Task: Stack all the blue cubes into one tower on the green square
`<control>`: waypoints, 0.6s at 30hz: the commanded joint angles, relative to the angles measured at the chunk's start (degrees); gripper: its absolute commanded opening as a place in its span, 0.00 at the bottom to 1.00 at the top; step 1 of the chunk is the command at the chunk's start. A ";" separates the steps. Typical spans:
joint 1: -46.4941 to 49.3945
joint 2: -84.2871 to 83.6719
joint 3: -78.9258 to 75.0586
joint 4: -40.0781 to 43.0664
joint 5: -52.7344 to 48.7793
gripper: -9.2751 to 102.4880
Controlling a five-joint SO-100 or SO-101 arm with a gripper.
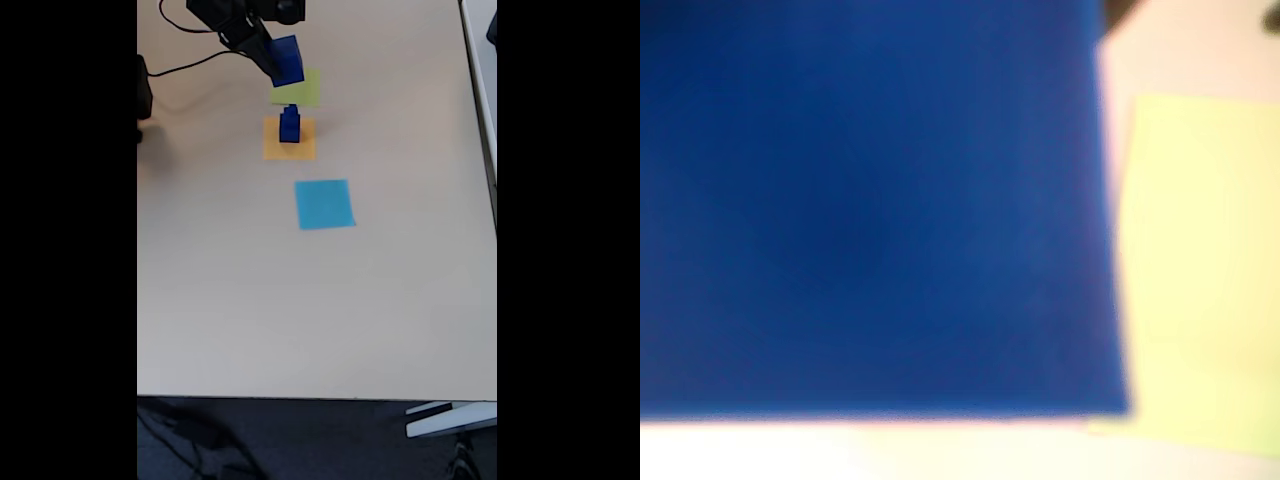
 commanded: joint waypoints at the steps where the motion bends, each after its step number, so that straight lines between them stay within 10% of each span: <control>1: -1.14 2.99 0.35 -3.08 0.97 0.08; 18: -7.65 -6.77 0.44 -8.96 10.37 0.08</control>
